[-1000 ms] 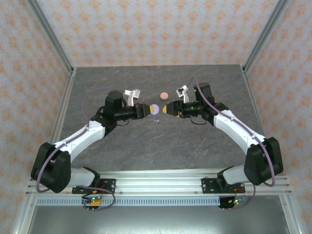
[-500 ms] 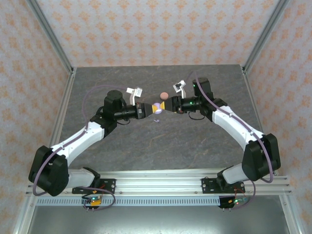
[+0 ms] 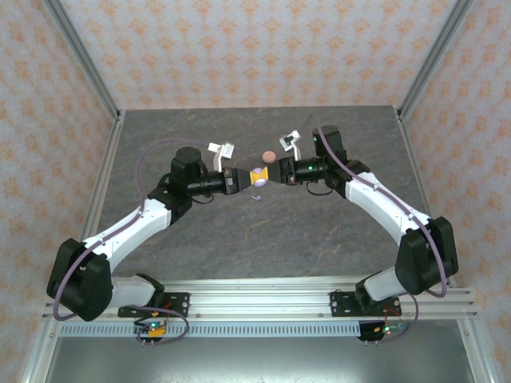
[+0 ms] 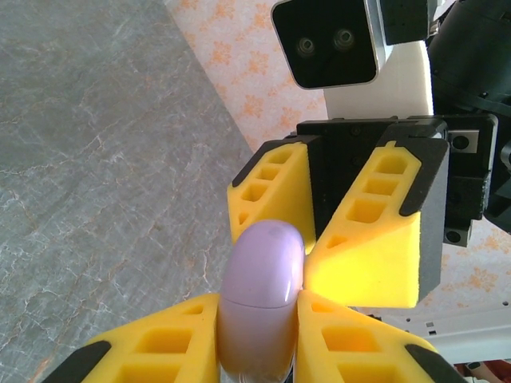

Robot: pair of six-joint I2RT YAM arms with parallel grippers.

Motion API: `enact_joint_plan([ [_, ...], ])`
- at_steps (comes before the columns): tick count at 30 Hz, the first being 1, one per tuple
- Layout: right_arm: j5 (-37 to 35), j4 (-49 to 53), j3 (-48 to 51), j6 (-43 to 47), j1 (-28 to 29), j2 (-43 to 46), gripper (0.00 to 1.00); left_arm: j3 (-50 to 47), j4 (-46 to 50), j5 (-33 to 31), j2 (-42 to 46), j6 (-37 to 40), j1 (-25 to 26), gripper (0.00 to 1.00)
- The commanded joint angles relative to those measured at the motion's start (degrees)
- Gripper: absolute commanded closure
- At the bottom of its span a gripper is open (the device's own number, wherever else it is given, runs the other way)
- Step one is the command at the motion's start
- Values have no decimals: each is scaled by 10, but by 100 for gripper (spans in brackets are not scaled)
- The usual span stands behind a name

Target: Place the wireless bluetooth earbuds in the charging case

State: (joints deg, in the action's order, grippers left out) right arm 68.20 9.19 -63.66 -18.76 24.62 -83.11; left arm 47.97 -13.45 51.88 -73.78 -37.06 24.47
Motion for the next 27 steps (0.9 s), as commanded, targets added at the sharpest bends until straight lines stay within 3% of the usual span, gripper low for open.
enact_joint_plan([
  [1, 11, -18, -16, 9, 5, -3, 68, 26, -25, 11, -1, 9, 10, 76],
  [6, 10, -23, -15, 6, 6, 0, 74, 26, -25, 10, -3, 9, 13, 76],
  [10, 4, -22, -15, 5, 6, 6, 78, 25, -24, 14, 1, 9, 14, 67],
  [19, 8, -15, -16, 9, 6, 13, 79, 24, 23, 24, 18, 41, 15, 58],
  [27, 17, -11, -18, 8, 6, 13, 79, 25, 31, 23, 13, 45, 17, 59],
])
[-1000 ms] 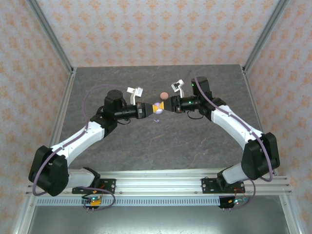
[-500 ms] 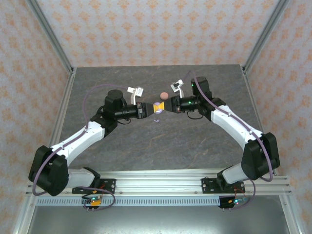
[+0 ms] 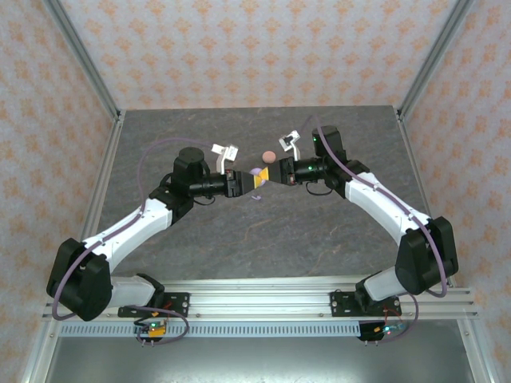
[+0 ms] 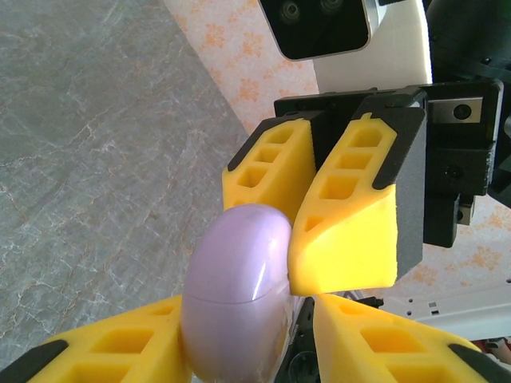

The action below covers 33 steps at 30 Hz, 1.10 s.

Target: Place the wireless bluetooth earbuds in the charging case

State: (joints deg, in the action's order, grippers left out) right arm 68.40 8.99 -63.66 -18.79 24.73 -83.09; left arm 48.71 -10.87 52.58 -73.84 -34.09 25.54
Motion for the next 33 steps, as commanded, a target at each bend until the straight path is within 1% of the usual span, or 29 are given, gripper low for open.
enact_joint_plan([
  [1, 16, -7, -18, 10, 7, 13, 79, 19, 5, 16, 13, 14, 6, 59],
  [6, 24, 8, -23, 19, 15, 11, 78, 23, 4, 17, 10, 13, 8, 59],
  [11, 20, 30, -28, 34, 24, 15, 78, 23, 3, 16, 6, 11, 10, 62],
  [20, 14, 46, -36, 40, 26, 15, 77, 24, 5, 11, 4, 12, 11, 75],
  [24, 0, 70, -39, 52, 26, 15, 72, 26, 13, 4, 4, 17, 11, 78],
  [25, -7, 77, -40, 56, 26, 16, 69, 27, 15, 2, 4, 19, 12, 78],
  [26, -17, 85, -41, 59, 26, 19, 64, 27, 17, 0, 3, 22, 11, 78],
  [27, -30, 94, -42, 62, 26, 22, 59, 26, 20, -3, 3, 24, 11, 79],
  [31, -93, 121, -43, 67, 25, 41, 47, 28, 33, -17, 4, 39, 12, 83],
  [33, -138, 130, -41, 62, 21, 59, 46, 27, 45, -30, 7, 62, 12, 84],
])
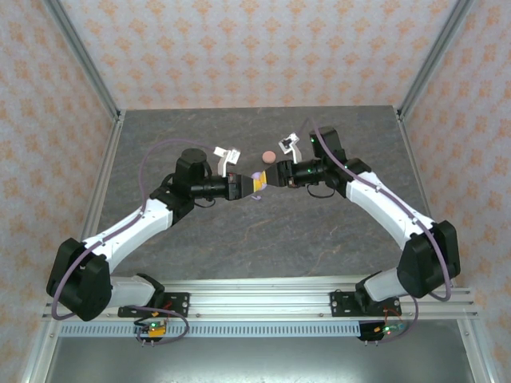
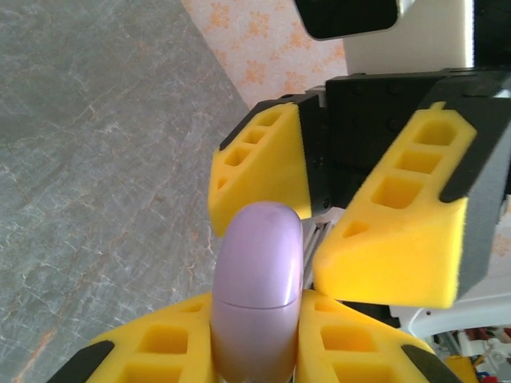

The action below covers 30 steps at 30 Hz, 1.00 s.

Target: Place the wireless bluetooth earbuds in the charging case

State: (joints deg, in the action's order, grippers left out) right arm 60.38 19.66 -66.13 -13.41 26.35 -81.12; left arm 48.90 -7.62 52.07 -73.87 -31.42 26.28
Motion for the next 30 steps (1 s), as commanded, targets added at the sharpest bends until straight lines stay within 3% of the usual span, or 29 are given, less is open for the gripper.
enact_joint_plan([
  [1, -78, 29, -14, 8, 4, 47, 44, 24, 15, -28, 9, 42, 4, 84],
  [4, -140, 58, -18, 11, 3, 71, 42, 16, 13, -43, 16, 61, 5, 86],
  [10, -153, 104, -24, 23, 3, 86, 41, -39, -80, -81, 47, 98, 9, 87],
  [12, -150, 109, -24, 25, 4, 88, 41, -57, -110, -80, 61, 129, 14, 87],
  [17, -114, 100, -26, 28, 18, 89, 41, -52, -83, -85, 73, 199, 23, 87],
  [30, -101, 113, -42, 54, 34, 78, 41, -54, -93, -70, 70, 246, 38, 87],
])
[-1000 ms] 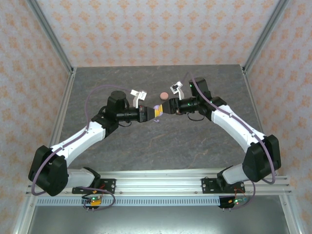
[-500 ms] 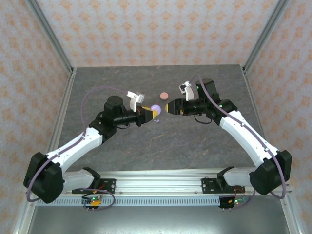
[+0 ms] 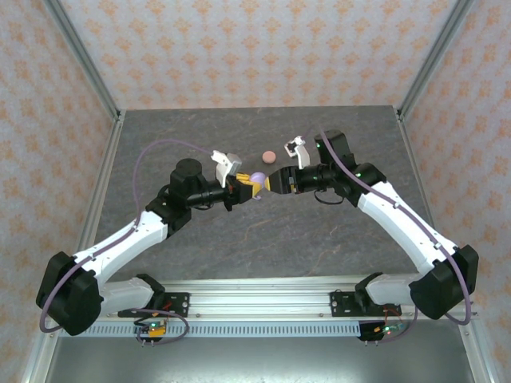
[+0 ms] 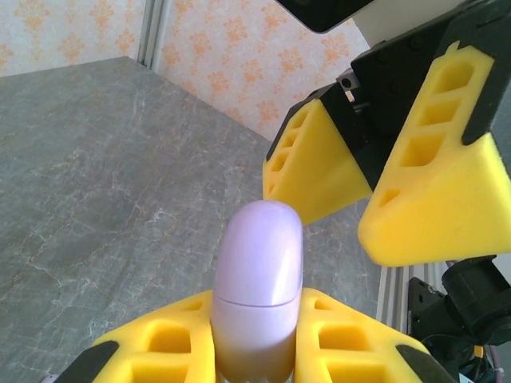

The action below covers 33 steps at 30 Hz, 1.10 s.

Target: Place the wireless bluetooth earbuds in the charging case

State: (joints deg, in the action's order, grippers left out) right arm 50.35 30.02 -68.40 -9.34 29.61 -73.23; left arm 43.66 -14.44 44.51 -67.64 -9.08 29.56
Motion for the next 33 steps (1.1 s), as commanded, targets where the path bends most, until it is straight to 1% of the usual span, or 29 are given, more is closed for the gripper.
enact_joint_plan([
  [1, -2, 9, -21, 13, 2, -2, 41, -1, -24, 7, 9, 23, 7, 87],
  [9, -21, 14, -24, 11, 2, -7, 41, 2, -21, 20, 18, 29, 16, 87],
  [16, -68, 25, -28, 9, 2, -12, 41, 7, -9, 25, 22, 36, 20, 87],
  [24, -88, 32, -36, 6, 2, -17, 41, 11, -3, 29, 21, 43, 23, 87],
  [33, -136, 35, -38, 2, 2, -11, 39, 17, 27, 8, 10, 57, 24, 87],
])
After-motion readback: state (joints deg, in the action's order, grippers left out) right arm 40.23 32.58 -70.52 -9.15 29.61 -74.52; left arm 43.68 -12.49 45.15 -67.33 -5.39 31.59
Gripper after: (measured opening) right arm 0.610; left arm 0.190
